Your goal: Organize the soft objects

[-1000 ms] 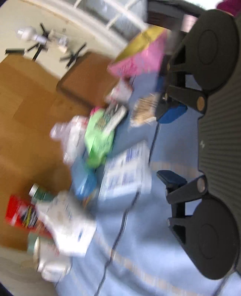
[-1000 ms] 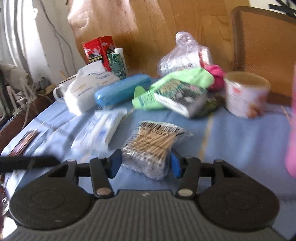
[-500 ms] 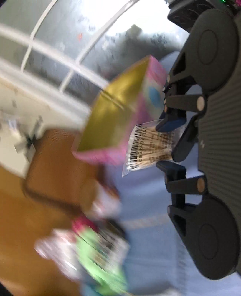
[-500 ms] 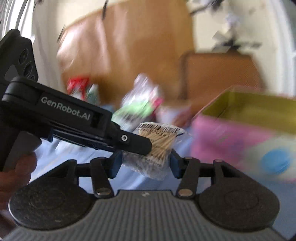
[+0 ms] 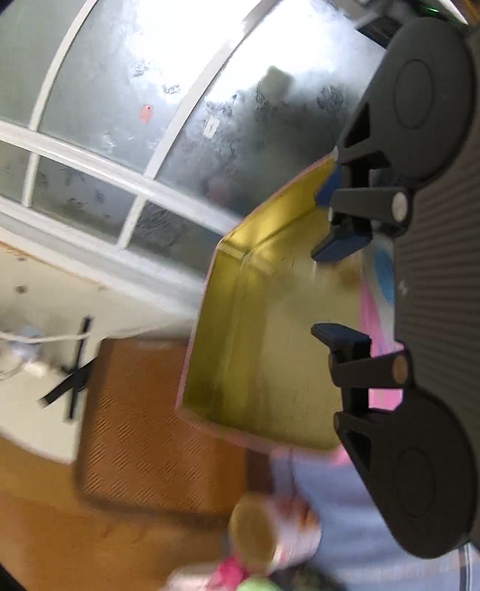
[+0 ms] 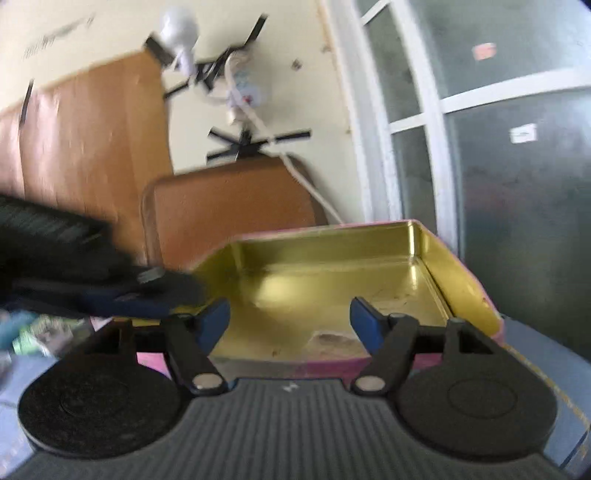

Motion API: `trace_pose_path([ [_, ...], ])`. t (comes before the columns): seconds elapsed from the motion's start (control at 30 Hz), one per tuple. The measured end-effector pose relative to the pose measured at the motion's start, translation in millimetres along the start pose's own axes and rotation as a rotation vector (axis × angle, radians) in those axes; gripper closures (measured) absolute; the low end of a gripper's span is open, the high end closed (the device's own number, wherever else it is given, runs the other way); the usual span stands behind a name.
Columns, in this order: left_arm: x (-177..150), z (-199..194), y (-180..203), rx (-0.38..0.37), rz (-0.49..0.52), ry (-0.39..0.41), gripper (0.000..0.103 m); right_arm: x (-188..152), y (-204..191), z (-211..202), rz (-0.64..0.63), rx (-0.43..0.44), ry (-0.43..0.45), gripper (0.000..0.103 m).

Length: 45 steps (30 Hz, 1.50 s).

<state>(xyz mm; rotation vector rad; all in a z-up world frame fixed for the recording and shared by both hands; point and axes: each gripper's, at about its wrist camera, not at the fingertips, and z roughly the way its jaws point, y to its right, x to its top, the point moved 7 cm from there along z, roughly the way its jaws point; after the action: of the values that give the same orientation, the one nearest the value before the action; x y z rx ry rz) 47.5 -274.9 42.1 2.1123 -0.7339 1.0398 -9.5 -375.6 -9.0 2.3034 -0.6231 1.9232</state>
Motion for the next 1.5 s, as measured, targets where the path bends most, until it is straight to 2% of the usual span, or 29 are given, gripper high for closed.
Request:
trace_pose_path([
  [0.1, -7.9, -45.8, -32.9, 0.057, 0.015, 0.065, 0.064, 3.0, -9.2, -13.4, -0.007, 0.036, 0.065, 0.029],
  [0.17, -17.4, -79.1, -57.6, 0.123, -0.001, 0.110, 0.064, 8.6, -30.9, -17.7, -0.027, 0.115, 0.092, 0.029],
  [0.23, -27.2, -110.2, -86.0, 0.213, -0.025, 0.157, 0.060, 5.8, -62.4, -21.4, -0.063, 0.219, 0.069, 0.029],
  [0.33, -48.1, -165.1, -147.8, 0.359, -0.137, 0.232, 0.054, -15.3, -120.1, -21.1, -0.130, 0.397, -0.054, 0.029],
  [0.43, -67.8, -205.9, -208.2, 0.524, -0.249, 0.270, 0.053, -44.3, -173.4, -16.0, -0.203, 0.541, -0.209, 0.022],
  [0.47, -74.8, -216.9, -224.9, 0.583, -0.271, 0.278, 0.053, -53.8, -190.8, -11.9, -0.227, 0.580, -0.262, 0.018],
  [0.53, -86.6, -237.7, -255.1, 0.682, -0.312, 0.296, 0.051, -71.5, -223.8, -9.1, -0.274, 0.641, -0.339, 0.018],
  [0.67, -110.2, -259.9, -302.5, 0.794, -0.415, 0.307, 0.047, -95.6, -285.5, -10.7, -0.350, 0.721, -0.407, 0.010],
  [0.7, -118.7, -263.4, -309.5, 0.799, -0.446, 0.308, 0.047, -101.3, -299.4, -12.4, -0.364, 0.727, -0.417, 0.010],
  [0.77, -126.7, -271.5, -320.4, 0.736, -0.533, 0.339, 0.047, -109.1, -320.3, -7.9, -0.384, 0.732, -0.448, 0.010],
  [0.8, -127.5, -275.8, -323.1, 0.728, -0.538, 0.364, 0.045, -113.4, -327.3, -5.2, -0.387, 0.729, -0.464, 0.010],
  [0.9, -128.6, -278.4, -325.2, 0.747, -0.516, 0.361, 0.045, -120.7, -346.5, 5.9, -0.382, 0.716, -0.511, 0.008],
  [1.03, -120.5, -264.1, -308.2, 0.795, -0.429, 0.328, 0.043, -131.7, -360.3, 15.6, -0.394, 0.708, -0.548, 0.008],
  [1.07, -119.3, -260.3, -307.7, 0.802, -0.413, 0.320, 0.042, -133.3, -360.7, 15.2, -0.407, 0.701, -0.530, 0.011],
  [1.13, -117.9, -255.6, -304.5, 0.820, -0.379, 0.308, 0.042, -133.1, -358.6, 13.3, -0.447, 0.709, -0.506, 0.025],
  [1.27, -115.9, -250.9, -298.7, 0.821, -0.332, 0.288, 0.040, -128.2, -335.2, 6.9, -0.456, 0.734, -0.511, 0.026],
  [1.37, -115.1, -242.9, -295.8, 0.798, -0.307, 0.249, 0.036, -123.6, -298.6, -4.6, -0.495, 0.744, -0.485, 0.026],
  [1.5, -113.1, -227.0, -283.3, 0.743, -0.303, 0.203, 0.035, -116.1, -233.9, -21.4, -0.476, 0.742, -0.489, 0.025],
])
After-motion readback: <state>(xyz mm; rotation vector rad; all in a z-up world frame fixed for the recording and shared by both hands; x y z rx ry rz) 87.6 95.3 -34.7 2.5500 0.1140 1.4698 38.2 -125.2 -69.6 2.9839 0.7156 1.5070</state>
